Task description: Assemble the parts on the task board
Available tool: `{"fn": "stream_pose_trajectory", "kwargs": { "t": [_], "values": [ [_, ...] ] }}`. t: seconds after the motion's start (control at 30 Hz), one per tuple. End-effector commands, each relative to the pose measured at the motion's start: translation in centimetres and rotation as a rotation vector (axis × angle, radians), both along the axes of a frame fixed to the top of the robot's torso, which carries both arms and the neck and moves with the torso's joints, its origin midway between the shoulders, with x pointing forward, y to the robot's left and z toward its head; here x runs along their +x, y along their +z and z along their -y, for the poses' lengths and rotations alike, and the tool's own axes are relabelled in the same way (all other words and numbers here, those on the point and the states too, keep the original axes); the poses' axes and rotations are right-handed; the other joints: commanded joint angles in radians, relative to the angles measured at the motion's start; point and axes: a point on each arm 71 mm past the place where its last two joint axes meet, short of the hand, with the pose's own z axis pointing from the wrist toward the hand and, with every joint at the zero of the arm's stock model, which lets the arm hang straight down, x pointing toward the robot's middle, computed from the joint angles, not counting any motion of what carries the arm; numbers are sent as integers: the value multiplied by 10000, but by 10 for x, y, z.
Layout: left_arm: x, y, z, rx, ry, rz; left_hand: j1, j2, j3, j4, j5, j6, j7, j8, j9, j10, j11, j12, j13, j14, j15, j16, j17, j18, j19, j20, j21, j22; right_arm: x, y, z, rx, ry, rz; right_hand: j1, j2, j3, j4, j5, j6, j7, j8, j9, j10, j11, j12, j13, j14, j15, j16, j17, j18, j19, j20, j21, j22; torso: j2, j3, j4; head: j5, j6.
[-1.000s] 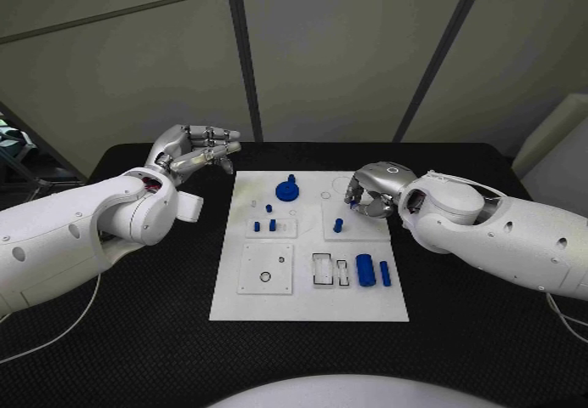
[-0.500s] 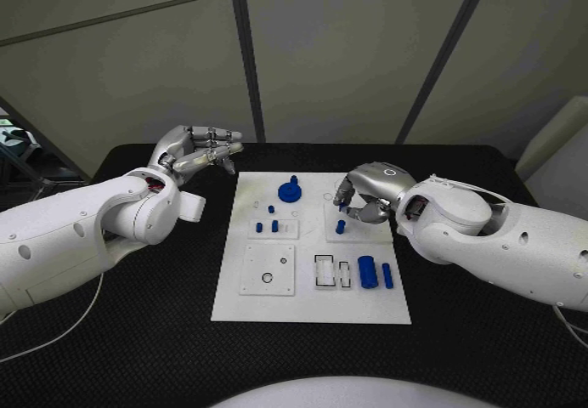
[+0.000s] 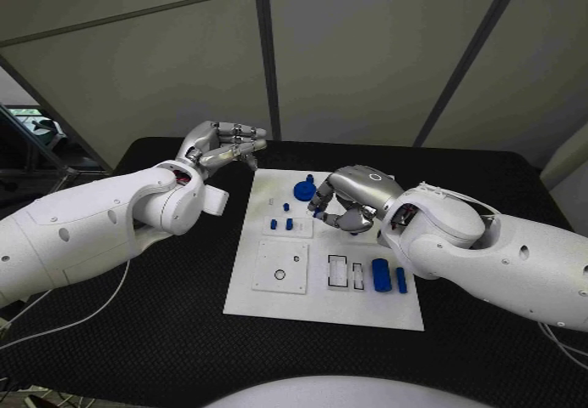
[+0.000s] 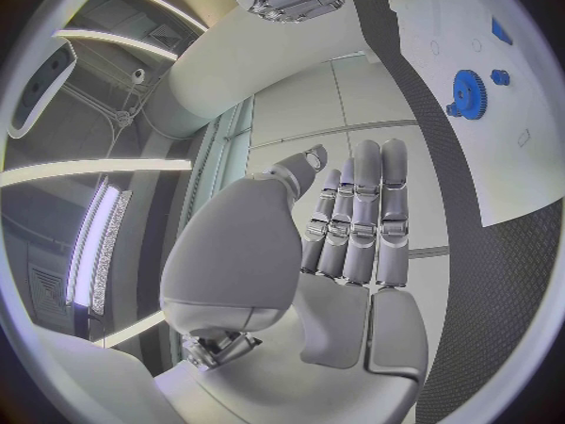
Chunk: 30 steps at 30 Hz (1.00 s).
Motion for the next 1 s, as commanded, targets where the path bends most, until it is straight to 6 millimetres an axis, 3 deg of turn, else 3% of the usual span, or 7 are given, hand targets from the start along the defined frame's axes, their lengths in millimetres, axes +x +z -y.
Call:
{"fn": "stream_pose_trajectory", "kwargs": {
  "t": [0.03, 0.17, 0.23, 0.3, 0.57, 1.0],
  "values": [
    [1, 1, 2, -74, -35, 48, 26, 91, -68, -17, -45, -11, 42, 2, -12, -72, 2, 62, -12, -54, 2, -60, -14, -183, -15, -12, -69, -13, -1, -8, -5, 234, 262, -328, -35, 29, 10, -66, 51, 6, 28, 25, 2, 25, -8, -40, 11, 626, -36, 40, 24, -67, 80, 9, 73, 26, -1, -6, 8, 274, -13],
    [2, 1, 4, -81, -43, 45, 26, 91, -68, -17, -45, -11, 42, 2, -12, -72, 2, 62, -12, -54, 2, -60, -14, -183, -15, -12, -69, -13, -4, -20, -13, 221, 403, -621, -36, 33, 13, -68, 54, 2, 32, 21, 1, 22, -6, -45, 12, 627, -34, 47, 30, -67, 79, 11, 76, 28, -14, -20, 15, 435, -19],
    [3, 0, 4, -85, -50, 41, 26, 91, -68, -17, -45, -11, 42, 2, -12, -72, 2, 62, -12, -54, 2, -60, -14, -183, -15, -12, -69, -13, -5, -24, -17, 205, 477, -715, -36, 33, 13, -68, 54, 2, 32, 21, 1, 22, -6, -45, 12, 627, -34, 47, 30, -67, 79, 11, 76, 28, -8, -3, -3, 501, -51],
    [3, 0, 6, -98, -83, 37, 26, 92, -69, -17, -45, -12, 43, 2, -12, -73, 3, 63, -12, -54, 3, -60, -14, -183, -15, -12, -69, -14, -6, -30, -21, 166, 554, -810, -37, 38, 18, -75, 59, -5, 37, 15, -1, 16, -1, -53, 14, 629, -31, 62, 42, -68, 80, 13, 85, 37, 1, -12, 1, 560, -98],
    [3, 0, 10, -128, -165, 27, 25, 98, -73, -15, -44, -14, 44, 3, -11, -76, 4, 67, -12, -54, 4, -62, -17, -184, -15, -11, -72, -17, -10, -49, -28, -120, 731, -1152, -39, 40, 20, -77, 61, -7, 40, 13, -1, 14, 1, -56, 15, 629, -29, 62, 40, -69, 79, 14, 88, 39, -3, -2, -16, 673, -231],
    [4, 0, 13, -145, -229, -5, 23, 105, -79, -12, -44, -16, 46, 4, -10, -80, 6, 73, -11, -54, 7, -65, -22, -184, -14, -8, -77, -22, -11, -65, -31, -543, 861, -1542, -47, 45, 21, -81, 66, -12, 47, 8, -3, 10, 6, -64, 17, 628, -25, 59, 28, -64, 61, 17, 78, 17, -3, -3, -10, 742, -283]
  ]
}}
